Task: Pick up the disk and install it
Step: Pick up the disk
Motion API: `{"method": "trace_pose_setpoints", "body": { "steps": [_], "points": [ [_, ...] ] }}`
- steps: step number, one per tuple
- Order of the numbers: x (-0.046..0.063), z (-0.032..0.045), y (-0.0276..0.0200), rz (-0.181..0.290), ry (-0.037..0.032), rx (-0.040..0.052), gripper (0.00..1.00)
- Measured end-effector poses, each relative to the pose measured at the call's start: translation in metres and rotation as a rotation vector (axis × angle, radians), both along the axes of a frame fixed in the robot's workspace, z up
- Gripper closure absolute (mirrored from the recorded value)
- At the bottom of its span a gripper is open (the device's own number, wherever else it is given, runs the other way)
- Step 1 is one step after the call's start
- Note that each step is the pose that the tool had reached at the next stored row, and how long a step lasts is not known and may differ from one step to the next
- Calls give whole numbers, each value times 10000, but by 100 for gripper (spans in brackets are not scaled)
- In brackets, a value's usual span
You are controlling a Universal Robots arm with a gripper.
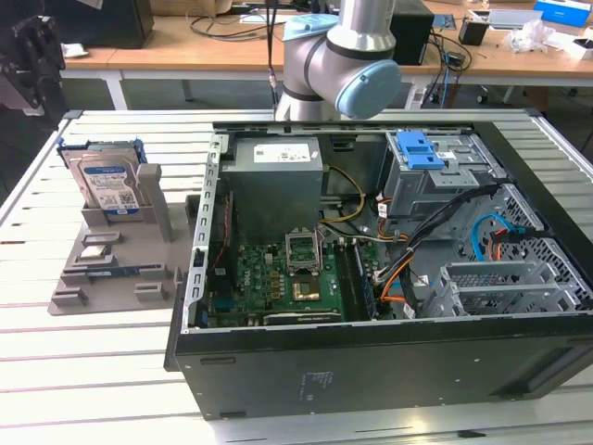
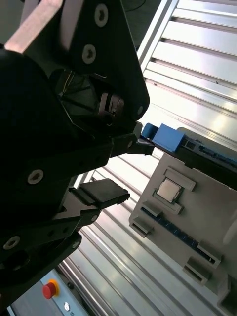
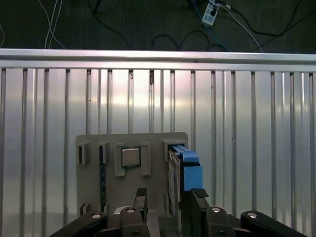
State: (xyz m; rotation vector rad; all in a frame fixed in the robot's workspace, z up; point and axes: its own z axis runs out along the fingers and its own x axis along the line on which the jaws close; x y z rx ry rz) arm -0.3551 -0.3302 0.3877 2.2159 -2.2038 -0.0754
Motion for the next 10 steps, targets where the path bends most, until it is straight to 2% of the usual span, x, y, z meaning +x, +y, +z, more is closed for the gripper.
{"method": "trace_pose_setpoints", "body": {
  "steps": [4,7,10],
  "points": [
    [-1,-9,85,-1,0,0,52],
    [0,-15,126,0,1,-1,52],
    [-1,-37,235,-1,-1,0,52]
  ]
}}
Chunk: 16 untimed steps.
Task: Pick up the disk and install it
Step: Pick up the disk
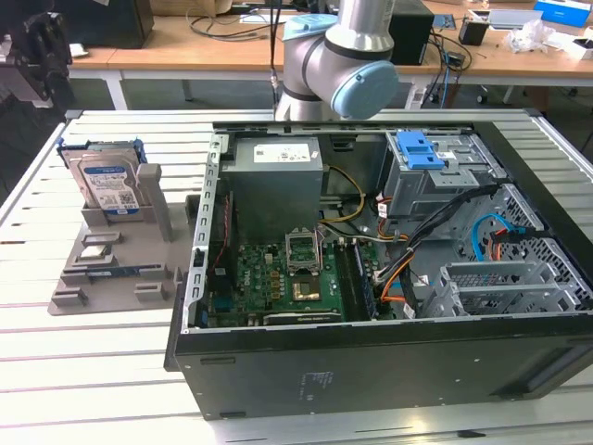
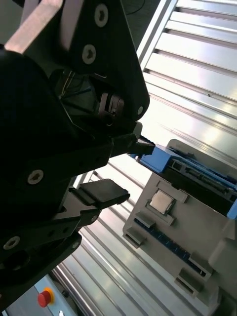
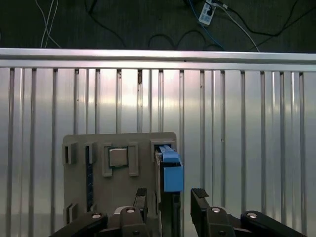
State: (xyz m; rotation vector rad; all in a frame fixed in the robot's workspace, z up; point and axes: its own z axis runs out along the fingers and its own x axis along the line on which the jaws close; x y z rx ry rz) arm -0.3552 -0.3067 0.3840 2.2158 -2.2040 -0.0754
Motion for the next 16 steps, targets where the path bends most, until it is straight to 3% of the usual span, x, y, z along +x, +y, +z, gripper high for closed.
{"method": "trace_pose_setpoints", "body": {
  "steps": [3,16],
  "points": [
    [0,-59,22,0,1,0,52],
    [36,-319,21,341,28,-57,52]
  ]
}}
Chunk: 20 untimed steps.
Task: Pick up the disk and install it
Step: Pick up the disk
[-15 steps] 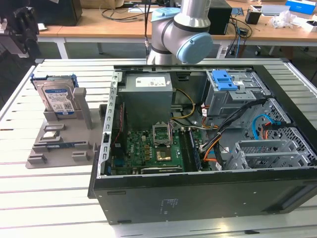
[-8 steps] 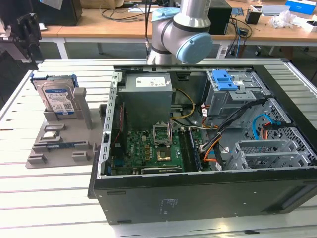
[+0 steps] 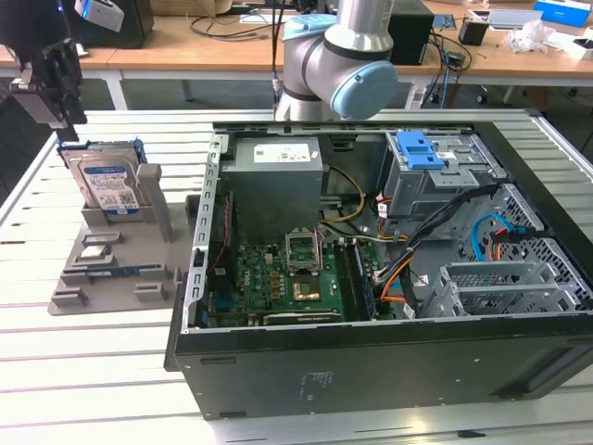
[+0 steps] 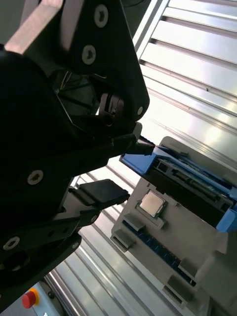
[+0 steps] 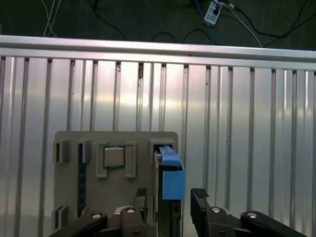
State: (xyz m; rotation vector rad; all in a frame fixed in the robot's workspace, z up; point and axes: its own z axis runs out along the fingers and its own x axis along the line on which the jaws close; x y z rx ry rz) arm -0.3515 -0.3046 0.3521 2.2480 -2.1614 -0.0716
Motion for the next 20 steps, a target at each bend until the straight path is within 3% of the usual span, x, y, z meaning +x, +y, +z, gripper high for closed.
{"method": "trace_pose_setpoints", "body": {
  "steps": [4,20],
  "points": [
    [3,-119,0,1,0,0,52],
    [4,-457,2,1,0,1,52]
  ]
}}
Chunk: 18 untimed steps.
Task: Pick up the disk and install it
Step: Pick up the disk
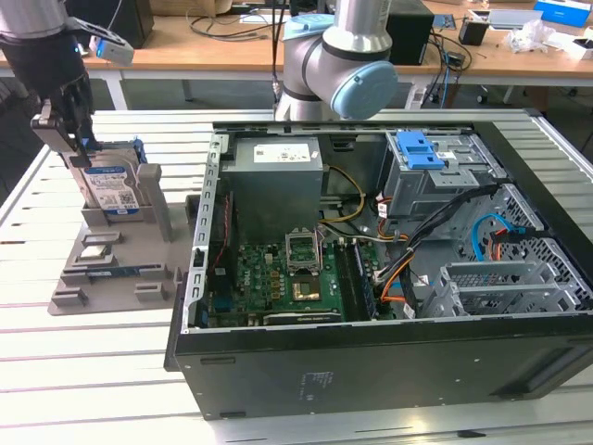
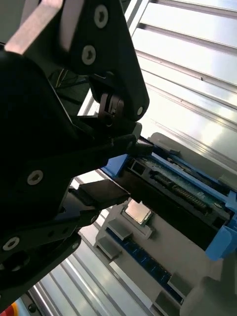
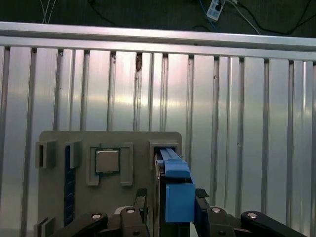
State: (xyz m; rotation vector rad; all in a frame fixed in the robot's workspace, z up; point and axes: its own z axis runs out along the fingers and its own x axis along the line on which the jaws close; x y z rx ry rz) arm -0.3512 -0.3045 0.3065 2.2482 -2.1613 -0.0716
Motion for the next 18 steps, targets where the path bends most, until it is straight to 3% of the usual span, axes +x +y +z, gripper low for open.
{"method": "trace_pose_setpoints", "body": {
  "steps": [1,2,3,4,7,18],
  "points": [
    [0,-110,14,0,1,-1,52],
    [0,-163,43,0,1,-60,52],
    [0,-219,40,0,1,-129,52],
    [-1,-242,39,0,7,-167,64],
    [0,-108,39,1,0,-218,64],
    [0,-97,39,0,1,-219,64]
  ]
}}
